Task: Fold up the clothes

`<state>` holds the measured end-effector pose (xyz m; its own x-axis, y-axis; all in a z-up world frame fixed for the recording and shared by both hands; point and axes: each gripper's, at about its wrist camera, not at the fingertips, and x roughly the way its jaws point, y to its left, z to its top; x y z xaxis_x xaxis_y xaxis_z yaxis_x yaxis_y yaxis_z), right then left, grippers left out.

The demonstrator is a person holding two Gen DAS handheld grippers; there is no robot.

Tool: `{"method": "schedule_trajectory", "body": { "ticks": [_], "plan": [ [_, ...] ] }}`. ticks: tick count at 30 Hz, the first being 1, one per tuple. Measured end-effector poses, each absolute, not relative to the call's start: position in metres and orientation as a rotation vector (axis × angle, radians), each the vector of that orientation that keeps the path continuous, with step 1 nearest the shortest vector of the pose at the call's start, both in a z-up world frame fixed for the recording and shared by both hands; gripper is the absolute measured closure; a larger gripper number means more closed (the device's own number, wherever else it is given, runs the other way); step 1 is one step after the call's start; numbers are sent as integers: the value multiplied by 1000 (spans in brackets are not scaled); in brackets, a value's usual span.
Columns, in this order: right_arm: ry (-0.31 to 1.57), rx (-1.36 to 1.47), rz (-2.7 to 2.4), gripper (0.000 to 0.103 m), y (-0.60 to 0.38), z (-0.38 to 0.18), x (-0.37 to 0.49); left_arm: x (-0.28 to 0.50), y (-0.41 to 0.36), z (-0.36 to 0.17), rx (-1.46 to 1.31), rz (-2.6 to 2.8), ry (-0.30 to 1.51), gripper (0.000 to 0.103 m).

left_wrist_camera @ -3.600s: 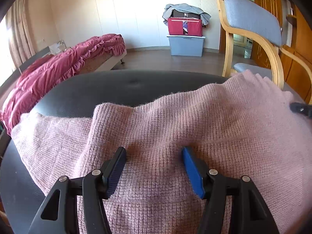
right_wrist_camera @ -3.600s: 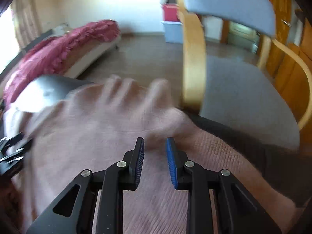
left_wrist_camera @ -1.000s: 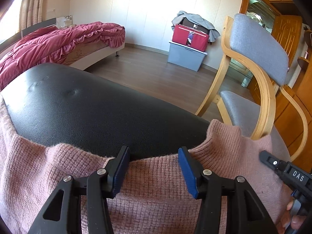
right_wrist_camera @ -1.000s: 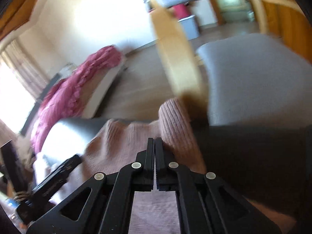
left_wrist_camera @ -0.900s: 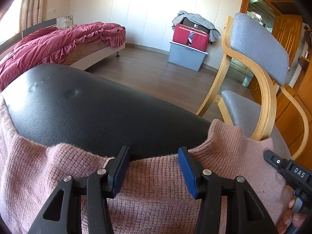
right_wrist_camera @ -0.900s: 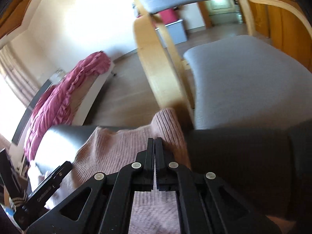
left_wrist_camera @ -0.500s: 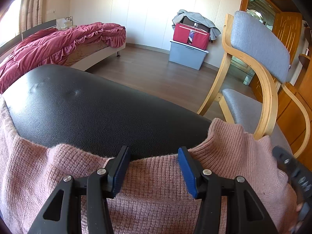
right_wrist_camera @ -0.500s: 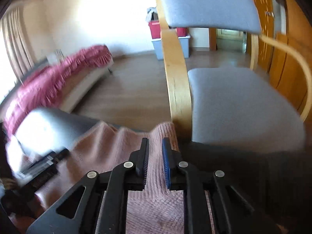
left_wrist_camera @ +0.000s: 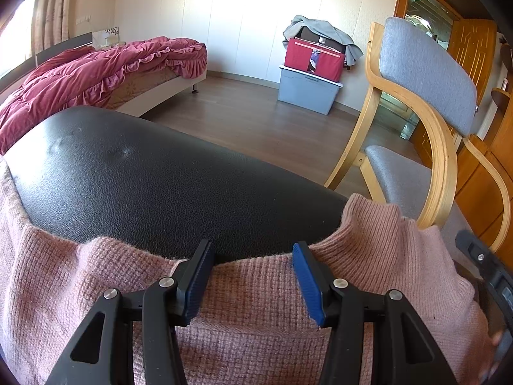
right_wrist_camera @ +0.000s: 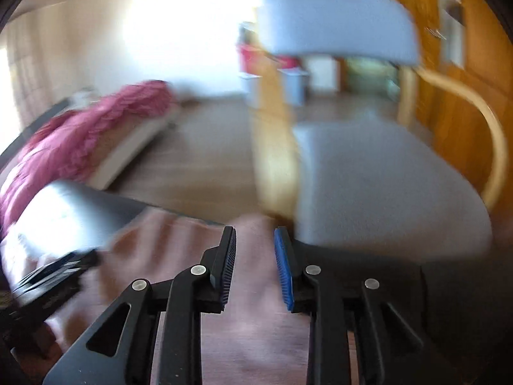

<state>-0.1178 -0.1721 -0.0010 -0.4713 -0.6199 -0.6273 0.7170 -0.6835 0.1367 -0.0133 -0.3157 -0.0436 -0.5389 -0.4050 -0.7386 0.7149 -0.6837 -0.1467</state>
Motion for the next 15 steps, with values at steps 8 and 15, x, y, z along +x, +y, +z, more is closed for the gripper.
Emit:
{"method": "schedule_trajectory", "body": {
  "ticks": [8, 15],
  "plan": [
    [487, 909, -2089, 78, -213, -29, -98, -16, -314, -44, 915, -2216, 572, 50],
    [396, 975, -2184, 78, -195, -27, -115, -16, -311, -39, 928, -2217, 552, 50]
  ]
}}
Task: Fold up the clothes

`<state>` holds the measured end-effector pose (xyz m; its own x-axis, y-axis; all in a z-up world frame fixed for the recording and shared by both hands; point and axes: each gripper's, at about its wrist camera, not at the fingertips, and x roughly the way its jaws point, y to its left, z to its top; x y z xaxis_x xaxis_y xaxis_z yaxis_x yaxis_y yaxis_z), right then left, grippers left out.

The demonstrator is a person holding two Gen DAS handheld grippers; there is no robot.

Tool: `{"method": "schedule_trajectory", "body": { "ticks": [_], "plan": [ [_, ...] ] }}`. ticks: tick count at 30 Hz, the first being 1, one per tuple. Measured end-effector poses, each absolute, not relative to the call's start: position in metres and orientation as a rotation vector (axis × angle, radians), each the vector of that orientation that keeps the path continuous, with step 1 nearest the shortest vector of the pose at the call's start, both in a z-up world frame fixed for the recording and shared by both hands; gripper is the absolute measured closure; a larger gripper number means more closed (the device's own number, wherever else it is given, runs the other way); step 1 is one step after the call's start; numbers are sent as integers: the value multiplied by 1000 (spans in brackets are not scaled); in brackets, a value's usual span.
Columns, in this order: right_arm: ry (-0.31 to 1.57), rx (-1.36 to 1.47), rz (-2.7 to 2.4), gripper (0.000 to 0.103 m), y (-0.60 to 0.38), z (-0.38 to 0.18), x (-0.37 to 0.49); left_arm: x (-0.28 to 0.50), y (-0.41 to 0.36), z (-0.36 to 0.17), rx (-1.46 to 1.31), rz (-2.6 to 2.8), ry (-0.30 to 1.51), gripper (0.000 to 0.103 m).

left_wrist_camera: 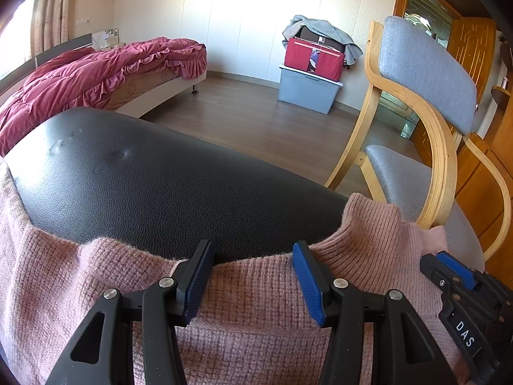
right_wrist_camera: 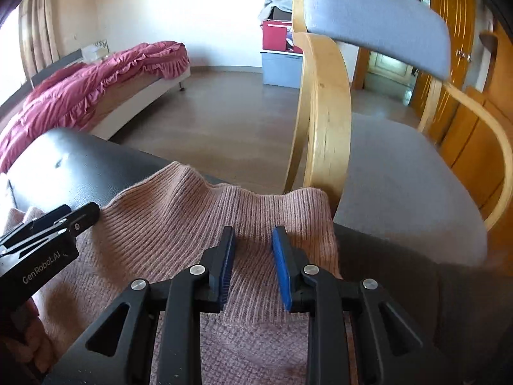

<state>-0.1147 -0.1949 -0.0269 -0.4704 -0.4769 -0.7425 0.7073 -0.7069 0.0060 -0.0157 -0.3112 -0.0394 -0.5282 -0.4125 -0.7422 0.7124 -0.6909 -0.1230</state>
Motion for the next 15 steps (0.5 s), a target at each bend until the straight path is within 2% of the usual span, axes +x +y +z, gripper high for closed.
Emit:
{"method": "schedule_trajectory", "body": {
  "ticks": [3, 5, 6, 10, 12, 15],
  "plan": [
    [419, 965, -2185, 75, -196, -27, -116, -14, -297, -21, 905, -2239, 425, 55],
    [410, 969, -2180, 75, -194, -27, -117, -13, -278, -3, 858, -2340, 324, 64],
    [399, 972, -2176, 75, -192, -28, -117, -13, -268, 5, 843, -2401, 271, 65],
    [390, 975, -2170, 75, -193, -30, -121, -32, -258, -16, 1048, -2487, 272, 80],
    [391, 974, -2171, 75, -195, -30, -120, -42, -263, -33, 1120, -2462, 243, 81],
    [391, 975, -2172, 75, -198, -30, -121, -42, -274, -32, 1056, -2378, 164, 79]
  ]
}}
